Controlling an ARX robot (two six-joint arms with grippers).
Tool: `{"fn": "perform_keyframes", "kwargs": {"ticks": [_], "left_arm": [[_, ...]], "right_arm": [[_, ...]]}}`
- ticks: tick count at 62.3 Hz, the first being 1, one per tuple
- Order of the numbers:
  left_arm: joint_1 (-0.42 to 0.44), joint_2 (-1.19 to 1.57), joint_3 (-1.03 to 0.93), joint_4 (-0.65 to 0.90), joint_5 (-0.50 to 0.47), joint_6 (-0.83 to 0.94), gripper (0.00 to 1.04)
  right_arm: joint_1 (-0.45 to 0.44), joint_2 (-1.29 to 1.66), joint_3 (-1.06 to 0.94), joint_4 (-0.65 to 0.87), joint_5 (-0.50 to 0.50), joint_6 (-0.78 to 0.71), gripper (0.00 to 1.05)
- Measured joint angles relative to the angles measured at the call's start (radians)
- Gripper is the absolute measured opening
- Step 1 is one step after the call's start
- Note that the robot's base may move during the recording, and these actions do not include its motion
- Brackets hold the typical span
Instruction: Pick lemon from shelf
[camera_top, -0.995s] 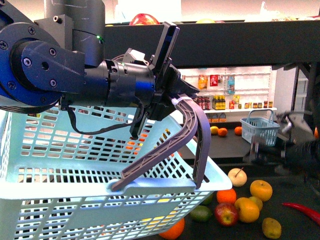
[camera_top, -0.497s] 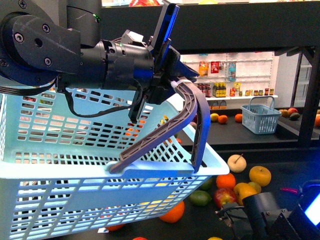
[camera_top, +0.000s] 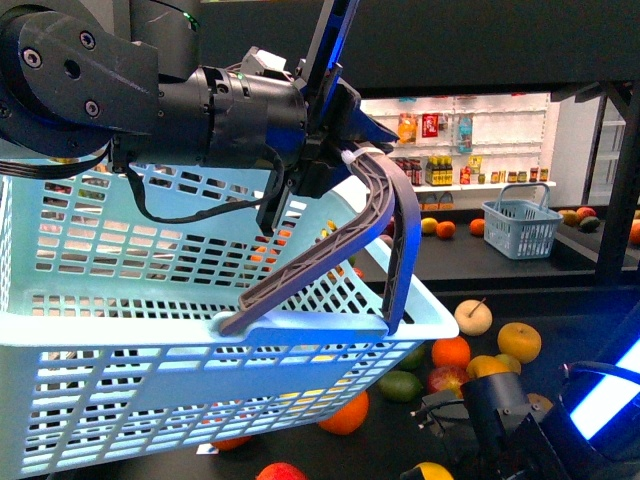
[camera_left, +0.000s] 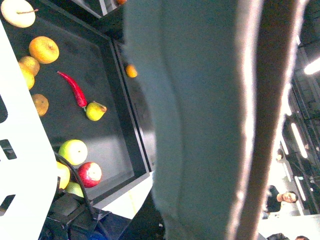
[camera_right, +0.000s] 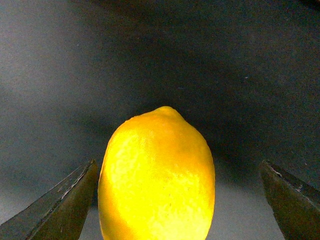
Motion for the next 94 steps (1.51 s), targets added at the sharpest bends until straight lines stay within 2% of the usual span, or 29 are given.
{"fn": "perform_keyframes", "kwargs": {"ticks": [20,33,40,49,64,77,85,94], "left_arm": [[0.000,0.000,0.000,0.000,0.000,0.000,0.07],[0.000,0.000,0.000,0.000,0.000,0.000,0.07],[0.000,0.000,0.000,0.000,0.000,0.000,0.07],[0.000,0.000,0.000,0.000,0.000,0.000,0.07],[0.000,0.000,0.000,0.000,0.000,0.000,0.07],[0.000,0.000,0.000,0.000,0.000,0.000,0.07],[0.000,0.000,0.000,0.000,0.000,0.000,0.07],[0.000,0.000,0.000,0.000,0.000,0.000,0.07]], "right_arm": [[0.009,0.100,0.174,-0.106,0.029,0.025,0.96],[0.010,0.103,0.179,-0.125,0.031,0.050,0.71],[0.006,0.084,0.144,-0.104,0.032,0.057,0.66],[-0.020,0.014,0.053,-0.082,0.039,0.071,0.65],[-0.109,-0.191,-0.098,-0.061,0.034,0.108,0.65],[-0.220,-0.495,-0.222,-0.033,-0.084,0.254,0.65],[-0.224,-0.656,-0.233,-0.047,-0.175,0.385,0.65],[-0.187,-0.785,-0.252,-0.053,-0.252,0.511,0.65]]}}
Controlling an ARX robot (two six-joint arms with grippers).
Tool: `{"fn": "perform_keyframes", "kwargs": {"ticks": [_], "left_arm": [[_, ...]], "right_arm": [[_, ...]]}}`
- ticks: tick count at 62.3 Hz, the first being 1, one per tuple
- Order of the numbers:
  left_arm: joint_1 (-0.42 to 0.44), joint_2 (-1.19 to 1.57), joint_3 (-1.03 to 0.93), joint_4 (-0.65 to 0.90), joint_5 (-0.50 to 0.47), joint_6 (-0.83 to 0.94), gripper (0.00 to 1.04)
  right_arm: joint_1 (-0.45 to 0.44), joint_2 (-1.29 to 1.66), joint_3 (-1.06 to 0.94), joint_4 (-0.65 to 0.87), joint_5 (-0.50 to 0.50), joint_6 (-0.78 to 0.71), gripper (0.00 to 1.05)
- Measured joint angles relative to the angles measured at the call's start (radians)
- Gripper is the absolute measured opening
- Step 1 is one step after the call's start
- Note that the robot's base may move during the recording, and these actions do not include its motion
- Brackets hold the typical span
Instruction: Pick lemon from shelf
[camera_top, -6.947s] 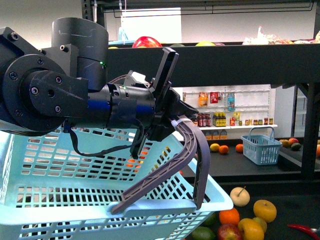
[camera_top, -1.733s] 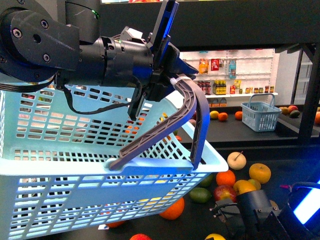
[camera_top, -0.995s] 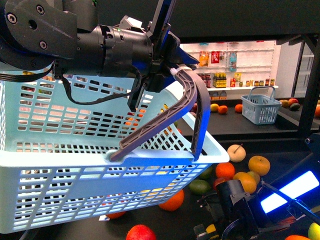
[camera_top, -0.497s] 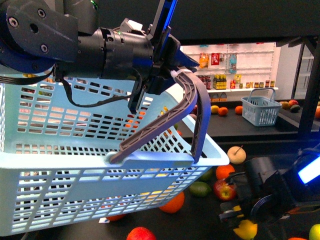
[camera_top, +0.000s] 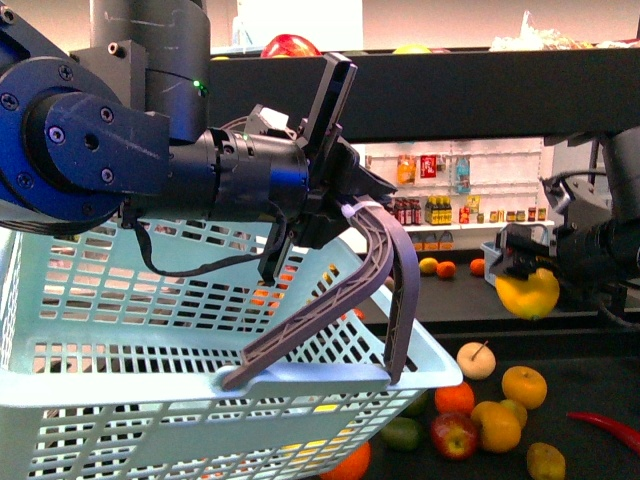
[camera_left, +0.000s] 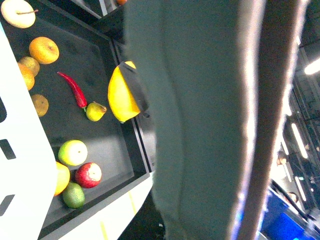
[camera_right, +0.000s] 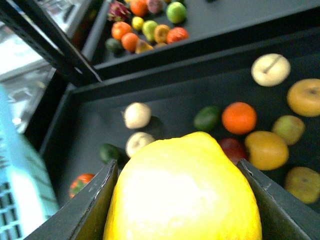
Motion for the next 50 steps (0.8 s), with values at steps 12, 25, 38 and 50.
{"fn": "perform_keyframes", "kwargs": {"ticks": [12,25,38,50], "left_arm": [[0.000,0.000,0.000,0.000,0.000,0.000,0.07],[0.000,0.000,0.000,0.000,0.000,0.000,0.07],[0.000,0.000,0.000,0.000,0.000,0.000,0.07],[0.000,0.000,0.000,0.000,0.000,0.000,0.07]], "right_arm": [[0.087,-0.078,-0.072,0.019,-0.041,0.101,0.65],[0.169,-0.084,-0.142,0.044,-0.049,0.164,0.65],[0.204,-0.084,-0.157,0.053,-0.042,0.192,0.65],[0.231,-0.081,-0.156,0.052,-0.030,0.200,0.65]]}}
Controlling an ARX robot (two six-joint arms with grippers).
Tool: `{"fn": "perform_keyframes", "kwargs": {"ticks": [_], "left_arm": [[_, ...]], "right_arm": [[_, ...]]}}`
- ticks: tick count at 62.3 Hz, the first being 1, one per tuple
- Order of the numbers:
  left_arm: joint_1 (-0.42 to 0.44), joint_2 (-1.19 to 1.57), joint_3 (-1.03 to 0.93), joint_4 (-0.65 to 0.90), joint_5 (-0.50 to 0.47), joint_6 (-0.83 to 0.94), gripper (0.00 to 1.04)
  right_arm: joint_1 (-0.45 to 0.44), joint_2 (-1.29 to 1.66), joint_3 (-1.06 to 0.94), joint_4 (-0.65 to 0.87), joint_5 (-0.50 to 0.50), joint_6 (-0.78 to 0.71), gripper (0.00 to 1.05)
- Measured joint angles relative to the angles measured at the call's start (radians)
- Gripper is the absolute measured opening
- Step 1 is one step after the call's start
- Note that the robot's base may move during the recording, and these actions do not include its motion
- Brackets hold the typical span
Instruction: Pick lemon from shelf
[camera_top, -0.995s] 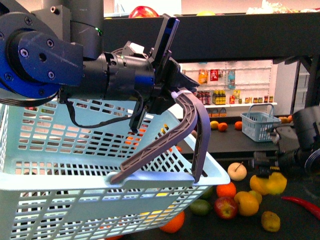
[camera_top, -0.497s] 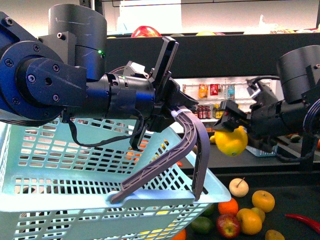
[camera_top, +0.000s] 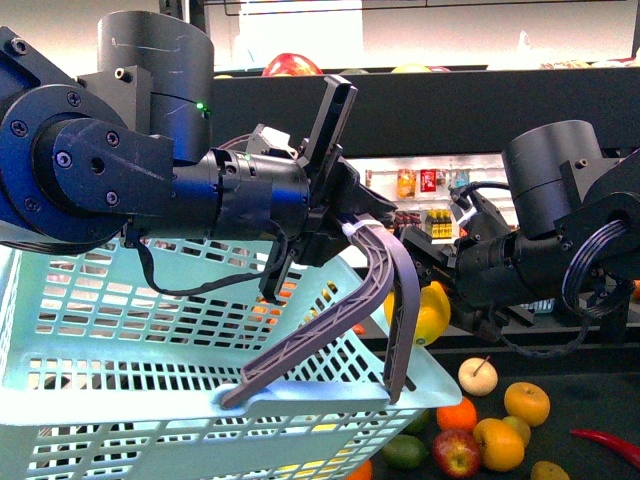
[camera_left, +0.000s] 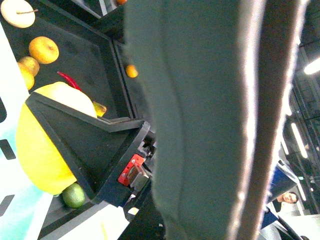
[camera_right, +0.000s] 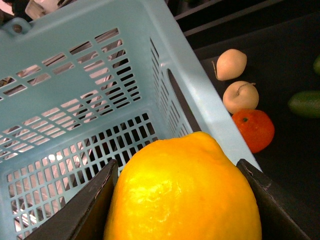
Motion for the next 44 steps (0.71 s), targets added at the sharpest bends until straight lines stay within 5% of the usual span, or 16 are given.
{"fn": "perform_keyframes", "kwargs": {"ticks": [16,32,44], "left_arm": [[0.000,0.000,0.000,0.000,0.000,0.000,0.07],[0.000,0.000,0.000,0.000,0.001,-0.001,0.07],[0.000,0.000,0.000,-0.002,0.000,-0.002,0.07]], "right_arm": [[0.037,0.034,0.004,0.007,0.020,0.000,0.65],[0.038,0.035,0.004,0.054,0.031,-0.004,0.99],[0.010,-0.011,-0.017,0.048,0.119,-0.116,0.97]]}}
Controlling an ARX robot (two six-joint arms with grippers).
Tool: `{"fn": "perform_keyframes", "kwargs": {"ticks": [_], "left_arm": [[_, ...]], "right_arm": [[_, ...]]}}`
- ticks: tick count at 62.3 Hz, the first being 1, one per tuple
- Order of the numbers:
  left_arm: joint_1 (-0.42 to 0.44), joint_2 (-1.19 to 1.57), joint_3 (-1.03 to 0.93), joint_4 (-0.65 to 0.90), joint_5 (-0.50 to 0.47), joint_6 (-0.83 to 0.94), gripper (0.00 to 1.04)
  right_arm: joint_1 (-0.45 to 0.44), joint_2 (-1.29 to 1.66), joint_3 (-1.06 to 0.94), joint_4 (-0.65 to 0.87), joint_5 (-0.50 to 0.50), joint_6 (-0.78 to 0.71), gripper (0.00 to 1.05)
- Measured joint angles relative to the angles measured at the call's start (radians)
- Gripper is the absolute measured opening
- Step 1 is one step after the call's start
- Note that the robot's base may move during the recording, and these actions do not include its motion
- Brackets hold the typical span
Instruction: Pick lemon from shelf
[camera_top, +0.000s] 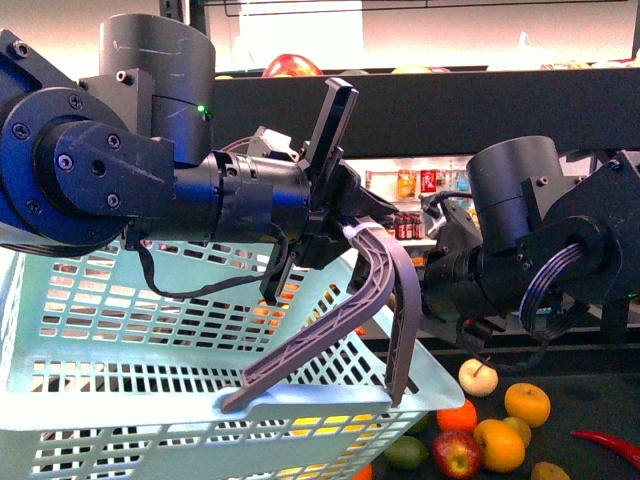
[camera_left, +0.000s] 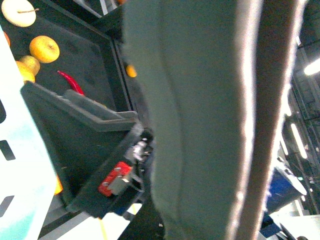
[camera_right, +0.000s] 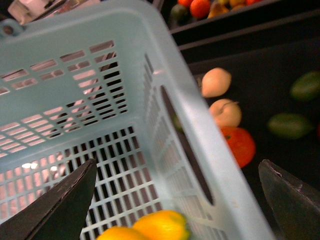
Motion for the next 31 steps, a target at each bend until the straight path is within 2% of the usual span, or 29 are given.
{"fn": "perform_keyframes", "kwargs": {"ticks": [15,31], "left_arm": [[0.000,0.000,0.000,-0.001,-0.003,0.000,0.07],[0.000,0.000,0.000,-0.001,0.000,-0.001,0.07]], "right_arm": [[-0.104,-0.271,-0.212,0.072,0.121,-0.255,0.97],[-0.196,-0.666,-0.605,0.154,0.226,-0.378,0.97]]}}
